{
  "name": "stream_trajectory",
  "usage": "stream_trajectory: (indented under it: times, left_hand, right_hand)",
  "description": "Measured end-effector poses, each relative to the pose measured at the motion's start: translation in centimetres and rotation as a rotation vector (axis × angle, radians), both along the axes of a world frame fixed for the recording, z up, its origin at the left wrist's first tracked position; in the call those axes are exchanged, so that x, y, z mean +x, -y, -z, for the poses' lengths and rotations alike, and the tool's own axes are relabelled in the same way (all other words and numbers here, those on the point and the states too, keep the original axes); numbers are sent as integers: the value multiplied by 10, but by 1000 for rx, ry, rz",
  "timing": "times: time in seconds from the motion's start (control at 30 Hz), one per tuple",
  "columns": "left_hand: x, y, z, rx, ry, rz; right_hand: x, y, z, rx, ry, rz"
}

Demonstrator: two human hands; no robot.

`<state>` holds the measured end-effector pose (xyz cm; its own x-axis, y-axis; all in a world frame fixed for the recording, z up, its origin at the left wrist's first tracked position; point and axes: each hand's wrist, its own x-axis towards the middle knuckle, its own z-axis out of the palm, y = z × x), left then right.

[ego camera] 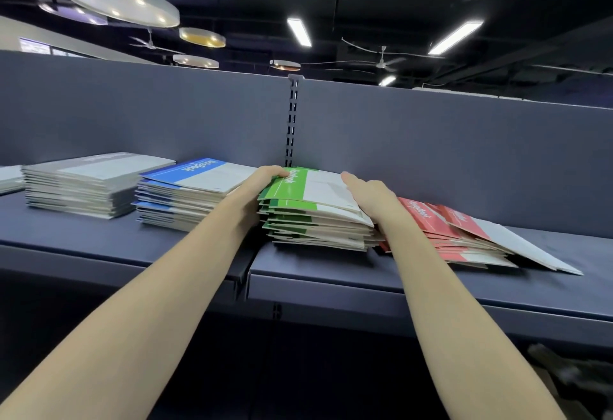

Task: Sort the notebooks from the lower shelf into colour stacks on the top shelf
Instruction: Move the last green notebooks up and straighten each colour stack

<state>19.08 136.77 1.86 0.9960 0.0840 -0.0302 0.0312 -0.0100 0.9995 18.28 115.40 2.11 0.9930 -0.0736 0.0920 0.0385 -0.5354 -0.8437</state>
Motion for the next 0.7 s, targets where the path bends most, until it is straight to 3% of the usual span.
stream_trajectory:
  times: [0.1, 0.7]
  left_hand:
    - [0, 0, 1, -19, -4, 7]
    - [14, -1, 0, 27, -27, 67]
  right_hand:
    - [1, 2, 3, 9, -6, -33]
    - [4, 6, 18, 555, -211, -197]
